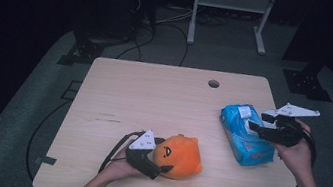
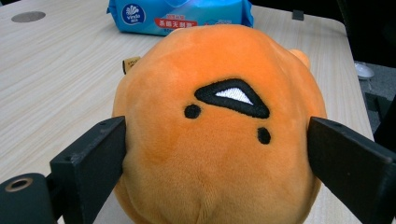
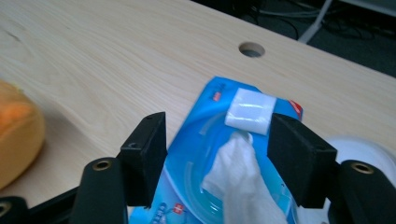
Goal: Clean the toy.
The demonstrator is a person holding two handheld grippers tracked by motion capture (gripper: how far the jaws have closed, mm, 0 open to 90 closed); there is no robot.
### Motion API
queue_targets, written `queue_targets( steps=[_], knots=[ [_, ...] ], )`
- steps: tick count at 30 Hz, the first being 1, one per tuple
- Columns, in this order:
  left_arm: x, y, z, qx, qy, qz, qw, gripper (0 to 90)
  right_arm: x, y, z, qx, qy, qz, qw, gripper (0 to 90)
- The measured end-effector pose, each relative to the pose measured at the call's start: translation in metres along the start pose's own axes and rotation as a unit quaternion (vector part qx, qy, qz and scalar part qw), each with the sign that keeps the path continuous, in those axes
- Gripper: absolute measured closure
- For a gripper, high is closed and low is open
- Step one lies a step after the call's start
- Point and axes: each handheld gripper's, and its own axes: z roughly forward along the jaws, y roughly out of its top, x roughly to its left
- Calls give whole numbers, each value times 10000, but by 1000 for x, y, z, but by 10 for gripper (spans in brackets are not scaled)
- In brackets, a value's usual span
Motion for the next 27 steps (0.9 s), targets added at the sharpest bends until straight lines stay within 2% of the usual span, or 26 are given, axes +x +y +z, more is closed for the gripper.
queue_targets(
  steps=[1, 6, 9, 14, 16, 17, 18, 22, 27],
  knots=[
    [1, 0, 0, 12, -5, 16, 10000, 68, -5, -3, 4, 115, -69, 61, 9999, 413],
    [0, -1, 1, -23, 8, -18, 10000, 68, -11, -12, 11, 352, -216, 158, 9990, 494],
    [0, -1, 1, -30, 6, -13, 10000, 68, -12, -17, 15, 552, -321, 176, 9978, 535],
    [-1, -1, 1, -29, 20, -1, 10000, 68, -13, -25, 22, 730, -458, 176, 9961, 610],
    [0, -1, 1, -40, 10, -21, 10000, 68, -13, -27, 24, 801, -523, 202, 9952, 684],
    [0, -1, 1, -40, 10, -21, 10000, 68, -13, -27, 24, 801, -523, 202, 9952, 684],
    [0, -2, 1, -41, 7, -17, 10000, 68, -13, -29, 24, 871, -552, 211, 9944, 753],
    [-1, -2, 1, -38, 11, -2, 10000, 68, -14, -29, 23, 886, -570, 309, 9940, 838],
    [0, -2, 1, -47, 8, -19, 10000, 68, -13, -27, 16, 797, -407, 423, 9951, 848]
  ],
)
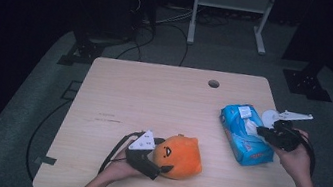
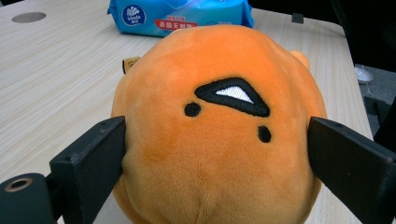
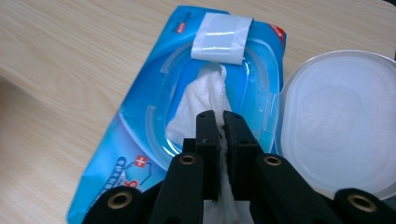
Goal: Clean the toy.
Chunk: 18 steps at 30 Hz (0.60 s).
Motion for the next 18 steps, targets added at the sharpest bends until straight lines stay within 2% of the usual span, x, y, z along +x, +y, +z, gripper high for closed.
queue_targets(
  steps=[6, 8, 10, 11, 13, 15, 16, 17, 18],
  knots=[
    [0, 0, 0, 2, -1, 11, 10000, 68, 5, 3, -19, -257, 215, 18, 9994, 853],
    [0, 0, 1, -14, 5, 1, 10000, 67, 10, 4, -26, -322, 291, -35, 9991, 853],
    [0, 0, 1, -17, 3, 10, 10000, 67, 20, 6, -40, -463, 384, -184, 9980, 854],
    [0, 0, 1, -14, -1, 6, 10000, 67, 20, 6, -40, -463, 384, -184, 9980, 854],
    [0, 0, 1, -25, 1, 1, 10000, 67, 34, 7, -55, -635, 524, -335, 9960, 853],
    [0, 0, 1, -19, 1, 17, 10000, 67, 38, 7, -59, -693, 583, -382, 9952, 853],
    [0, 0, 1, -28, -1, 3, 10000, 67, 46, 7, -66, -757, 671, -477, 9937, 853],
    [0, 0, 1, -23, 6, 18, 10000, 67, 60, 7, -77, -903, 815, -634, 9905, 854],
    [0, 0, 1, -23, 6, 18, 10000, 67, 60, 7, -77, -903, 815, -634, 9905, 854]
  ],
)
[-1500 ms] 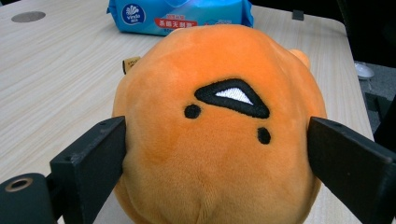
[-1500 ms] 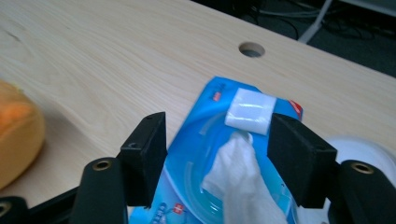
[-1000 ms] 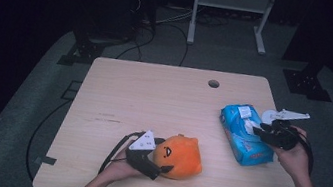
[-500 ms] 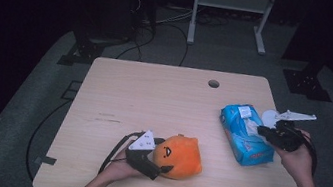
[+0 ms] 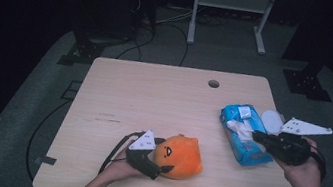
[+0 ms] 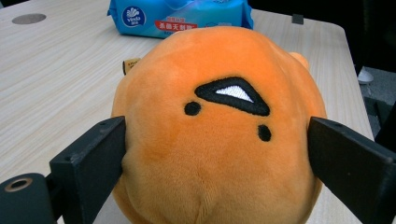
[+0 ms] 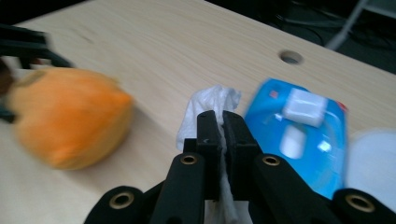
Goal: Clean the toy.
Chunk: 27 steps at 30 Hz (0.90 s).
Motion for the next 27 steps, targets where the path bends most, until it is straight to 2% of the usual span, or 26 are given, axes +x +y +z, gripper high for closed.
queue_targets(
  steps=[1, 2, 3, 4, 5, 9, 11, 12, 13, 15, 16, 17, 19, 20, 21, 22, 24, 25, 26, 27],
  knots=[
    [0, -1, 0, -22, -2, -24, 10000, 67, 17, 3, -4, -22, 104, -175, 9998, 853],
    [0, -1, 0, -22, -2, -24, 10000, 67, 17, 3, -4, -22, 104, -175, 9998, 853],
    [-1, 0, 0, -6, 3, -7, 10000, 67, 32, 6, -4, -19, 244, -330, 9992, 853],
    [-1, 0, 0, -6, 3, -7, 10000, 68, 32, 6, -4, -19, 244, -330, 9992, 853],
    [-1, 0, 0, -6, 4, -10, 10000, 67, 45, 6, 0, 22, 420, -483, 9979, 853],
    [-1, 0, 0, -4, -3, 0, 10000, 67, 70, 8, 8, 87, 888, -643, 9939, 853],
    [0, -1, 0, -24, -12, -8, 10000, 67, 82, 9, 12, 135, 1128, -707, 9910, 852],
    [0, -1, 0, -24, -12, -8, 10000, 67, 82, 9, 12, 135, 1128, -707, 9910, 852],
    [0, -1, 0, -14, -8, 5, 10000, 67, 92, 10, 17, 227, 1418, -746, 9868, 850],
    [-1, 0, 0, -9, -5, 7, 10000, 67, 102, 10, 24, 405, 1680, -846, 9813, 849],
    [-1, 0, 1, -9, -5, 14, 10000, 67, 105, 10, 28, 474, 1736, -898, 9796, 848],
    [-1, 0, 1, -9, -5, 14, 10000, 67, 105, 10, 28, 474, 1736, -898, 9796, 848],
    [-1, 0, 1, -16, 6, 6, 10000, 67, 116, 10, 47, 760, 1852, -1105, 9735, 843],
    [-1, 0, 1, -16, 6, 6, 10000, 67, 116, 10, 47, 760, 1852, -1105, 9735, 843],
    [-1, 0, 1, -12, 8, 24, 10000, 66, 118, 11, 59, 847, 1899, -1125, 9716, 838],
    [-2, 0, 1, -6, 8, 32, 10000, 66, 118, 11, 59, 847, 1899, -1125, 9716, 838],
    [-2, 1, 1, 20, 7, 63, 10000, 66, 120, 14, 77, 814, 1923, -1191, 9707, 800],
    [-2, 1, 1, 27, 2, 73, 10000, 66, 122, 16, 81, 812, 1843, -1301, 9708, 777],
    [-2, 1, 1, 27, 2, 73, 10000, 65, 122, 16, 81, 812, 1843, -1301, 9708, 777],
    [-2, 1, 2, 37, 0, 82, 10000, 66, 126, 17, 90, 716, 1799, -1375, 9714, 725]
  ],
)
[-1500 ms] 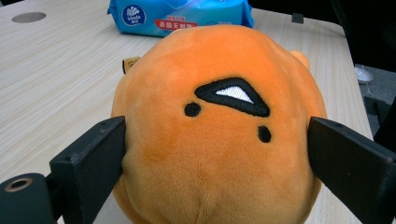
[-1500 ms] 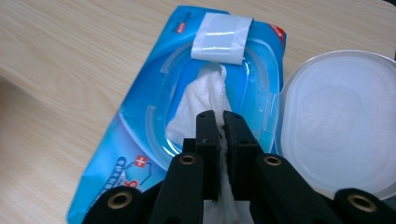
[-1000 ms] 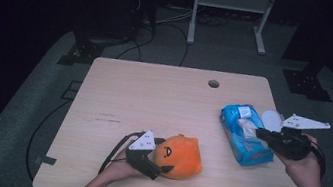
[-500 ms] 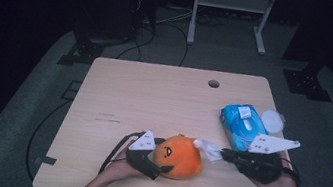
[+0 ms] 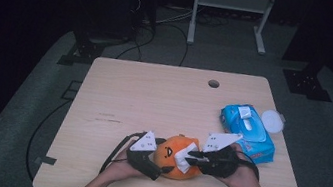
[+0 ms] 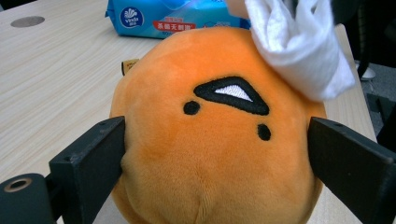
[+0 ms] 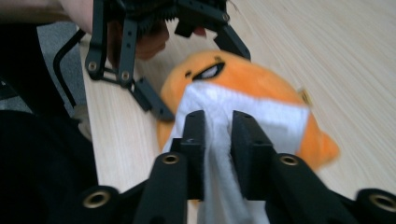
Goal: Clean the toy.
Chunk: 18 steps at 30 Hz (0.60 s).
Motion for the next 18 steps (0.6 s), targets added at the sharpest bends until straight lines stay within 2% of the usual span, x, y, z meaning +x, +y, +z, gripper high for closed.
queue_targets(
  steps=[2, 3, 4, 6, 8, 11, 13, 15, 17, 18],
  knots=[
    [0, 0, 0, 4, -4, -5, 10000, 66, 0, 1, 3, -23, -11, -44, 10000, 698],
    [0, 0, 0, 15, -6, 7, 10000, 66, 1, 2, 8, -57, -166, -214, 9996, 647],
    [-1, 0, 0, 19, -4, 15, 10000, 66, 0, 3, 12, -81, -210, -315, 9993, 623],
    [-1, 0, 0, 46, 5, 34, 10000, 66, 0, 2, 17, -71, -281, -389, 9988, 575],
    [-2, 0, 0, 100, -28, 115, 9999, 67, -3, -1, 22, -173, -222, -346, 9990, 497],
    [-3, 1, 2, 153, -81, 178, 9997, 66, -3, -5, 26, -200, -230, -349, 9989, 487],
    [-3, 3, 3, 237, -96, 261, 9993, 66, -3, -11, 32, -194, -324, -425, 9984, 494],
    [-3, 4, 1, 277, -128, 294, 9991, 66, -2, -15, 35, -266, -329, -378, 9984, 505],
    [-2, 5, 0, 291, -128, 302, 9990, 66, -1, -16, 36, -314, -364, -398, 9981, 510],
    [0, 6, -5, 241, -135, 219, 9994, 66, 2, -18, 37, -370, -489, -424, 9972, 530]
  ],
)
